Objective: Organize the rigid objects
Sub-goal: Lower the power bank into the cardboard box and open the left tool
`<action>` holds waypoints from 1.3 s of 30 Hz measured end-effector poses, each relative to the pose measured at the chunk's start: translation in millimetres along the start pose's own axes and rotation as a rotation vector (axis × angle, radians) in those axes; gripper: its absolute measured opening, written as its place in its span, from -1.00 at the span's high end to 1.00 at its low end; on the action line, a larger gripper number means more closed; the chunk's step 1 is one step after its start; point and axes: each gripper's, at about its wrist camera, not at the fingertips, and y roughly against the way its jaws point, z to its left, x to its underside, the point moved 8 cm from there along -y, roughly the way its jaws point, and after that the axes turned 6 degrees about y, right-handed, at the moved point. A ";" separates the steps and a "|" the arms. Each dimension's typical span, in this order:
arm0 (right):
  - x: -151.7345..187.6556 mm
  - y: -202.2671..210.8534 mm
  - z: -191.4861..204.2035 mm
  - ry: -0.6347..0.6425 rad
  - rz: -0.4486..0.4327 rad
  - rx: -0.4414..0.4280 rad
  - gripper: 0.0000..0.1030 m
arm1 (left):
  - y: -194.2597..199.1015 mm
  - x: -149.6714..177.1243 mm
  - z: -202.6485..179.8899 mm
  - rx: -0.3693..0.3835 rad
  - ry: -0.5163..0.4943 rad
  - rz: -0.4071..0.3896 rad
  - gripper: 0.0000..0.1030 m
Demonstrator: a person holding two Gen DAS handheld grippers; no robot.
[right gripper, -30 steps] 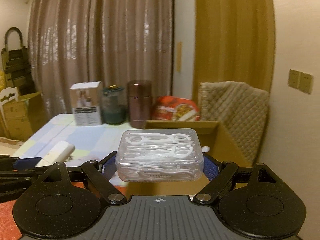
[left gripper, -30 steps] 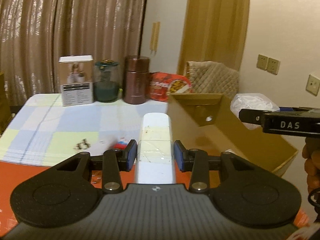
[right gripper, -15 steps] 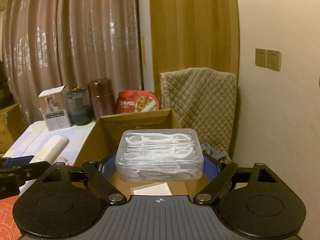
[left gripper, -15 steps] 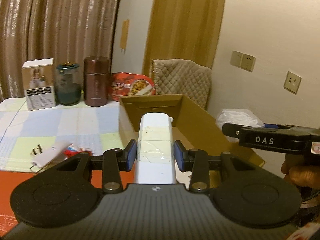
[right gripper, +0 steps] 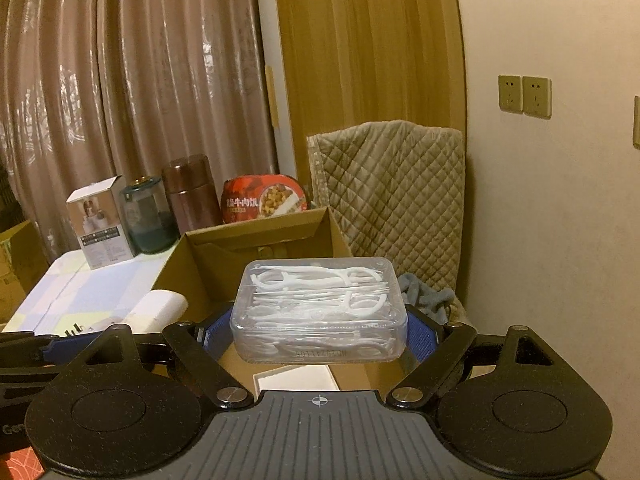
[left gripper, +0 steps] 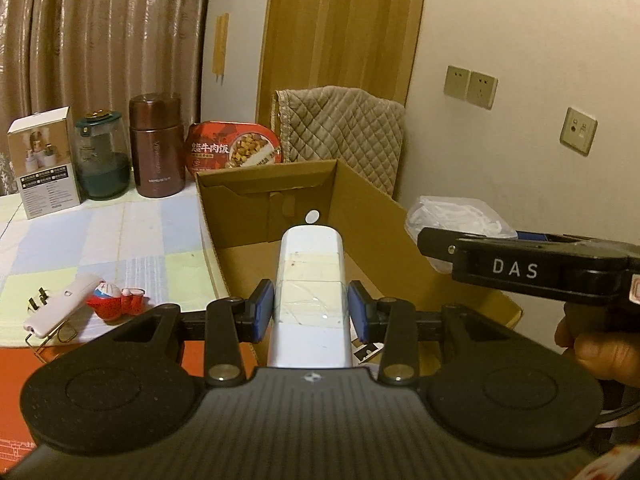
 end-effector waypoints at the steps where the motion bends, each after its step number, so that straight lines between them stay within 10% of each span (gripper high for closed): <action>1: 0.1 -1.0 -0.6 -0.001 0.002 0.000 -0.60 | -2.1 0.2 -0.7 0.000 -0.004 0.004 0.33; 39: -35.7 -87.2 -5.0 0.022 0.043 0.037 -0.60 | -111.7 -46.0 34.6 -0.038 -0.011 0.129 0.32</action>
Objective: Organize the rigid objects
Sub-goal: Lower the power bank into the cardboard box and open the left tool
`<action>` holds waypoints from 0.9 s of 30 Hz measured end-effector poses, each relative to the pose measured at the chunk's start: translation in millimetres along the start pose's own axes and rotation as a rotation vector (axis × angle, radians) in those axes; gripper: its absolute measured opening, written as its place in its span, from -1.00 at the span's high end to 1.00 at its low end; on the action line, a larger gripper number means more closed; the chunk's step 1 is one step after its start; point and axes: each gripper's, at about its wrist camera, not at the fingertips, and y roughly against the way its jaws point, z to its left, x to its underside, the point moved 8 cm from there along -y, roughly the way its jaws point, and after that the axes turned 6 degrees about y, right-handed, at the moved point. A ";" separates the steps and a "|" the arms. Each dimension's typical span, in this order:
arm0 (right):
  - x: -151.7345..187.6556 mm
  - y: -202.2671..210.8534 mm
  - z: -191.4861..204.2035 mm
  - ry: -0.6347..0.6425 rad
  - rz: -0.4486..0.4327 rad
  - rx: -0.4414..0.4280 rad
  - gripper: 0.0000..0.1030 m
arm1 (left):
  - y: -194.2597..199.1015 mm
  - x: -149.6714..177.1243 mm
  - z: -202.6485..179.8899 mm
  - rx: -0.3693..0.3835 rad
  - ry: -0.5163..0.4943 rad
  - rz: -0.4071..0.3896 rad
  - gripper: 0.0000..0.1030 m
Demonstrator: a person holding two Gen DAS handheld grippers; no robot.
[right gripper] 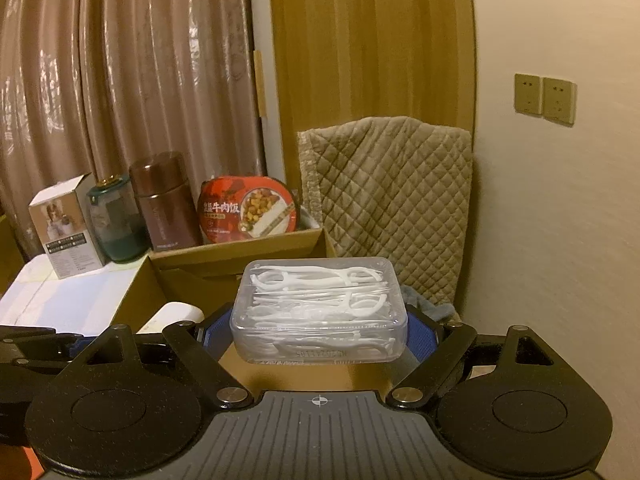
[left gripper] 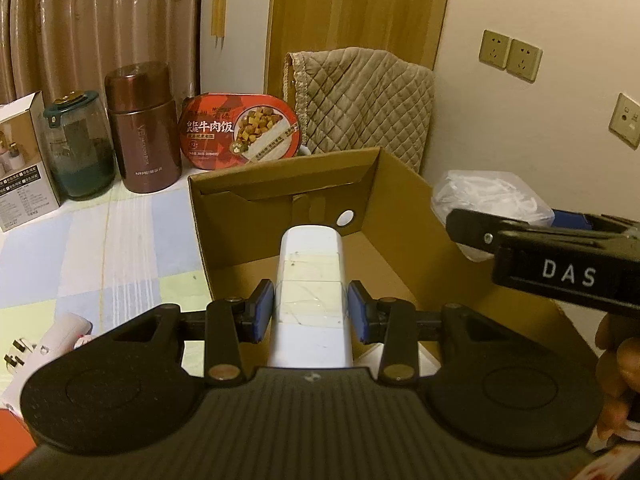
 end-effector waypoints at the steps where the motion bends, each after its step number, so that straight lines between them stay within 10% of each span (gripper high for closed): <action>1: -0.6 -3.9 1.1 -0.001 0.010 -0.007 -0.60 | -2.1 -0.6 1.1 0.000 0.002 0.004 0.32; 27: 3.7 -21.9 -3.8 -0.061 0.070 -0.046 -0.60 | -4.6 -10.8 19.5 -0.031 0.041 -0.017 0.34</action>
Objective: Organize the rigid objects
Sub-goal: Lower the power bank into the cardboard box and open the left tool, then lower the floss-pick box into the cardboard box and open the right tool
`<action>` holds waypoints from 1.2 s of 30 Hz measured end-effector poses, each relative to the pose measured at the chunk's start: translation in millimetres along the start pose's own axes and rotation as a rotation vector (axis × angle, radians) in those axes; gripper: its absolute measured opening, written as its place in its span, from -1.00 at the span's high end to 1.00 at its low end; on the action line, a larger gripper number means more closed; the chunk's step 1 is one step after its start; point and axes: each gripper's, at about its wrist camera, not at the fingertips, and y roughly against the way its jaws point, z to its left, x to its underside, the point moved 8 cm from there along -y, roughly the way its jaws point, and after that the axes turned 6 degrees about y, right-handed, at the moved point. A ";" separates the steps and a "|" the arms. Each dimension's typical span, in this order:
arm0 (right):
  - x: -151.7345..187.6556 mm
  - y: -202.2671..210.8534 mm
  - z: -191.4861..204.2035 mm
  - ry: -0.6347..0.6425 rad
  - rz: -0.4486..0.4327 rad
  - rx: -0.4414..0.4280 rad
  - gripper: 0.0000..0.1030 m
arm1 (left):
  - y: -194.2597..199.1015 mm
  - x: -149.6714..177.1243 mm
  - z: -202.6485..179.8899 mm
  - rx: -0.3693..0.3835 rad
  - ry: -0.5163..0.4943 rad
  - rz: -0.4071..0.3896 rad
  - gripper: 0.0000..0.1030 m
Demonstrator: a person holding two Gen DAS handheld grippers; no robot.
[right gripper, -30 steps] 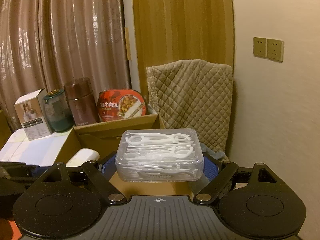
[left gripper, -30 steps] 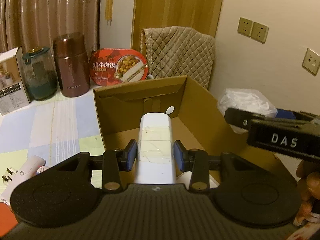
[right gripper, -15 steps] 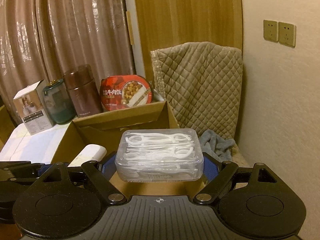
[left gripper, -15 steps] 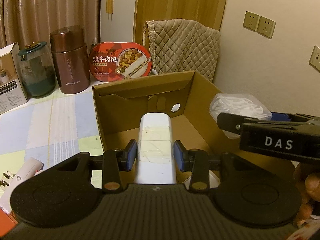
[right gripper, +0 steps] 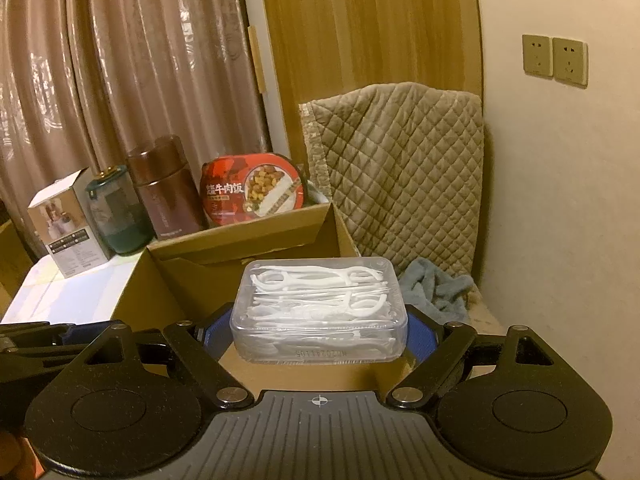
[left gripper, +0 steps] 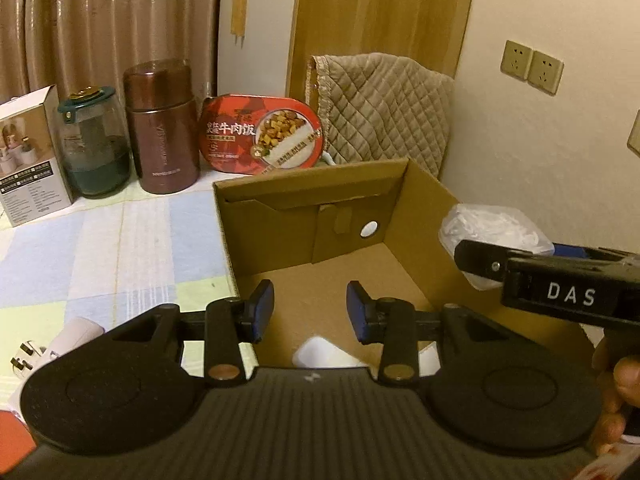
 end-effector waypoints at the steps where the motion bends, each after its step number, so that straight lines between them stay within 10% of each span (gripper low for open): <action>1: -0.4 -0.1 1.0 0.001 -0.001 -0.003 -0.60 | 0.9 -0.5 0.5 0.001 0.000 -0.001 0.34; 36: 8.1 -10.8 7.5 -0.018 0.052 -0.041 -0.61 | 12.0 1.0 4.3 0.013 0.006 -0.001 0.34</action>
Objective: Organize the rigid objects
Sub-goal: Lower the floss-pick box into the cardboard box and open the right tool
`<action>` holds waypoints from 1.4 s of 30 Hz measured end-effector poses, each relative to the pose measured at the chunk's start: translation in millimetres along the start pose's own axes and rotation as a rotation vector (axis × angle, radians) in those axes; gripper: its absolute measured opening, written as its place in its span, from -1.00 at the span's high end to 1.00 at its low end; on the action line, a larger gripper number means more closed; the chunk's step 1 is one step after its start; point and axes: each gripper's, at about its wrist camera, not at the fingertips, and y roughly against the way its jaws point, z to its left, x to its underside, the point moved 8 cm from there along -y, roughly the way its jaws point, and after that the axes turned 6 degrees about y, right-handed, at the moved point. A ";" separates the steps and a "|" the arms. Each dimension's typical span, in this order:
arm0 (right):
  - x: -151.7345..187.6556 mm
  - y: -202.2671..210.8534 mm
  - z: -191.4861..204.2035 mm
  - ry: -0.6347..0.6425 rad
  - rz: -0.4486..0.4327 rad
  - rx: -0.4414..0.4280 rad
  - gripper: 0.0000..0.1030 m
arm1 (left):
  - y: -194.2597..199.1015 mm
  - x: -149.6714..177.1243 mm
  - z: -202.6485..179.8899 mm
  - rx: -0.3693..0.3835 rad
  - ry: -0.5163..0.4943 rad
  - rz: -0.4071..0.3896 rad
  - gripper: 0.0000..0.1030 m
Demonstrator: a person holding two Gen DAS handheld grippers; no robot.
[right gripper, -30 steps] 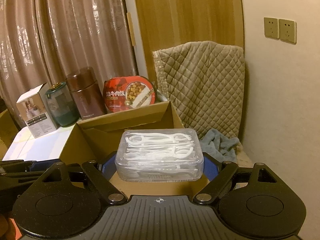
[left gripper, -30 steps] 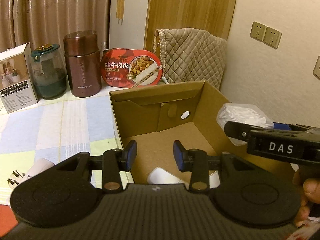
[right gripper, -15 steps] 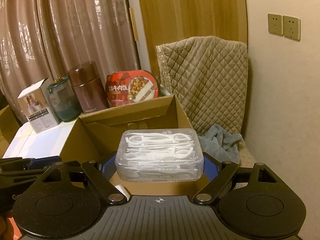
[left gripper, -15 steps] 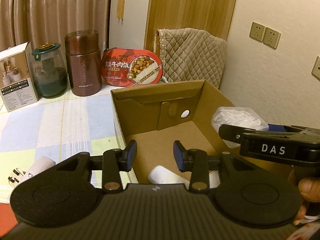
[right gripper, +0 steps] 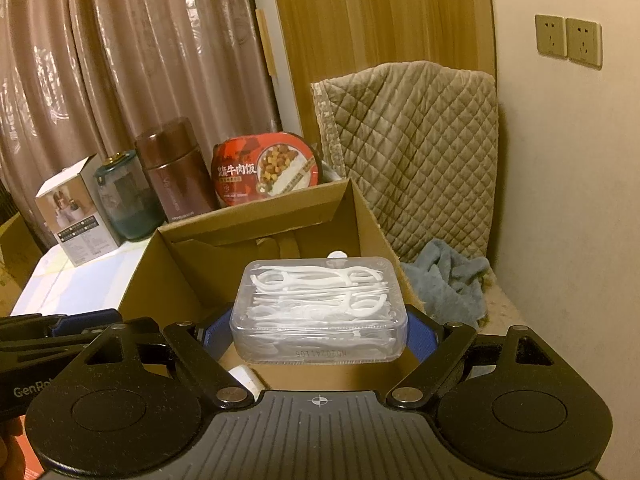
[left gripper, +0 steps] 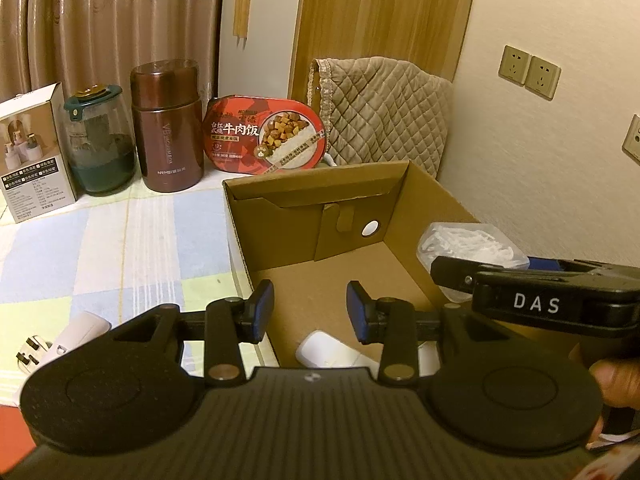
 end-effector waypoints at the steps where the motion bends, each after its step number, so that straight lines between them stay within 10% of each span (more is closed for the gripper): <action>1: 0.2 -0.4 0.0 -0.004 0.001 -0.002 -0.61 | 0.3 -0.1 0.0 0.001 0.000 0.000 0.34; 42: -1.5 3.0 0.6 -0.029 -0.003 0.002 -0.61 | 7.4 -1.6 -1.9 0.016 0.003 -0.012 0.35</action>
